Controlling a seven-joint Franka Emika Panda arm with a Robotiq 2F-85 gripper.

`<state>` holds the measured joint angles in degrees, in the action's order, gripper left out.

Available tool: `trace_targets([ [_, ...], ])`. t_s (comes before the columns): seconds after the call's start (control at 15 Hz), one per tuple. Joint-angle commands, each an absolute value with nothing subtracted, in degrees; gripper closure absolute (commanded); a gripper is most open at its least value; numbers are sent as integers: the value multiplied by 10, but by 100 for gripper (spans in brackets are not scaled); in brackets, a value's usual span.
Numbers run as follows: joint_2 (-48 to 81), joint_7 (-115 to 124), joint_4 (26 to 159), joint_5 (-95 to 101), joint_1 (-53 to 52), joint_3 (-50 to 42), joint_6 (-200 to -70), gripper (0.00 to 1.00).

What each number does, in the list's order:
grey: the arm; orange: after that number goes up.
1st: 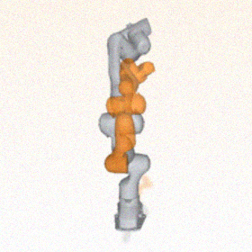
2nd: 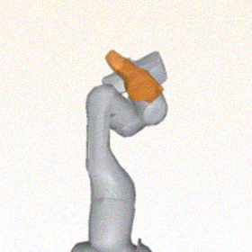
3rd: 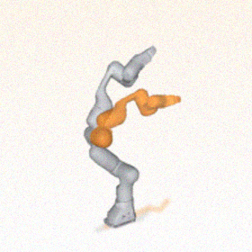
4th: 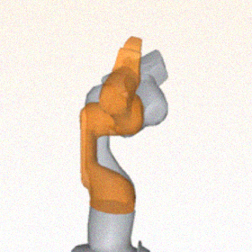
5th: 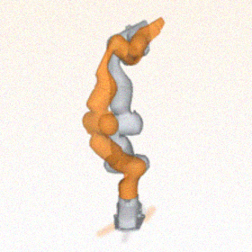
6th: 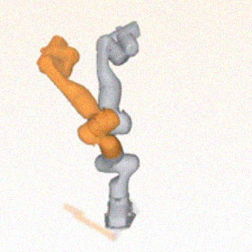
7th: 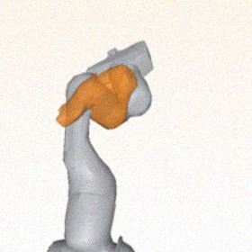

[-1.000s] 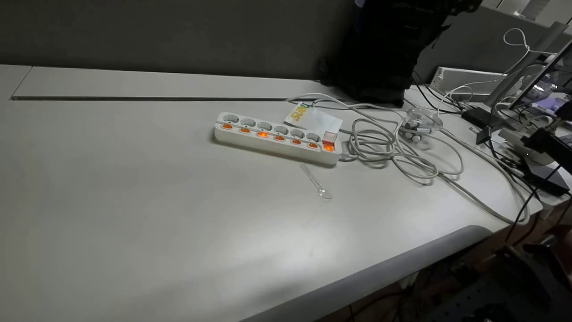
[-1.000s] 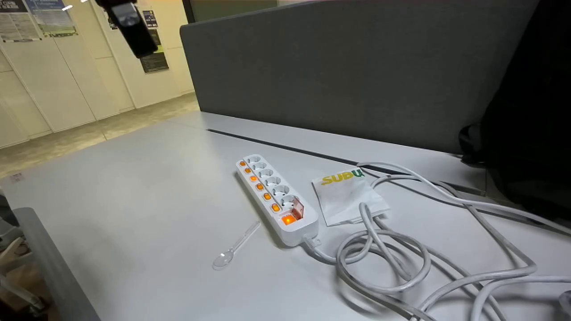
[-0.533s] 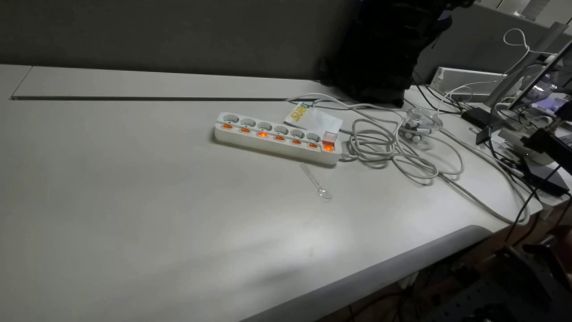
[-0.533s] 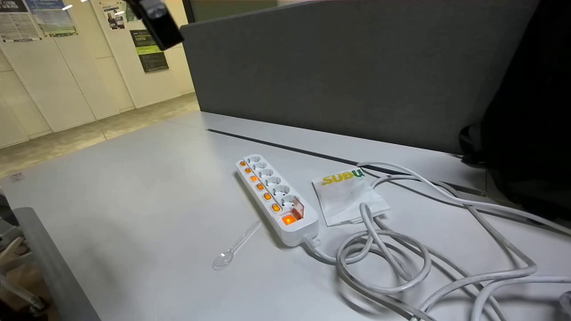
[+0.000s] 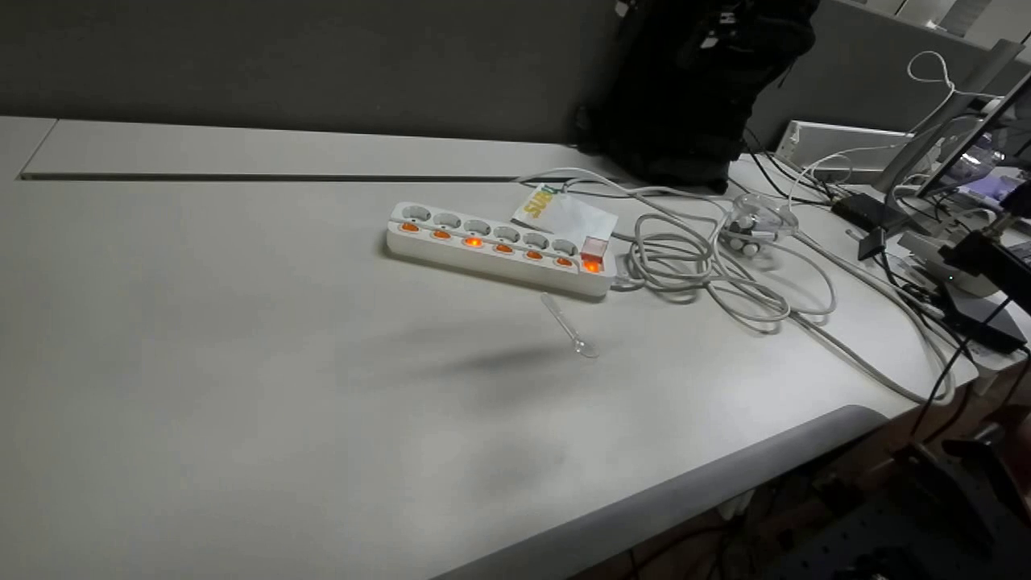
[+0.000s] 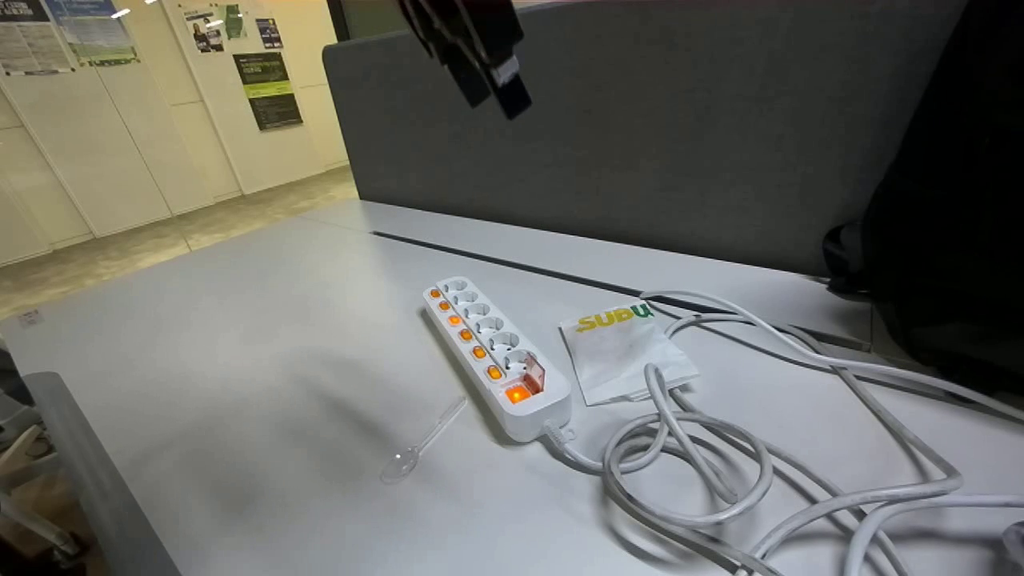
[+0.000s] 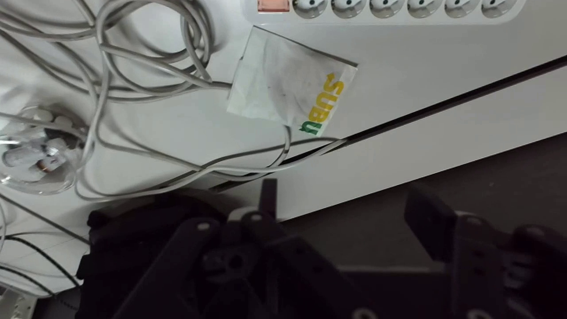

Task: Turn off the third switch from the left on the adapter

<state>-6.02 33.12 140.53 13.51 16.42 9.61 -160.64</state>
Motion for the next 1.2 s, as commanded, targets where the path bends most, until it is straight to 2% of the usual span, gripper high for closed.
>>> trace_targets([
  [0.0, 62, 277, 1307, 38, 91, 60, -1592, 55],
  [0.27, 139, 165, 1225, -114, 53, 63, -1524, 84],
  [0.47, 177, 145, 1179, -139, 35, 54, -1454, 99],
  [0.6, 196, 161, 1160, -124, 21, 41, -1424, 100],
  [0.67, 172, 150, 1196, -135, 20, 41, -1457, 100],
  [1.13, 192, 157, 1189, -130, 2, 36, -1433, 100],
])
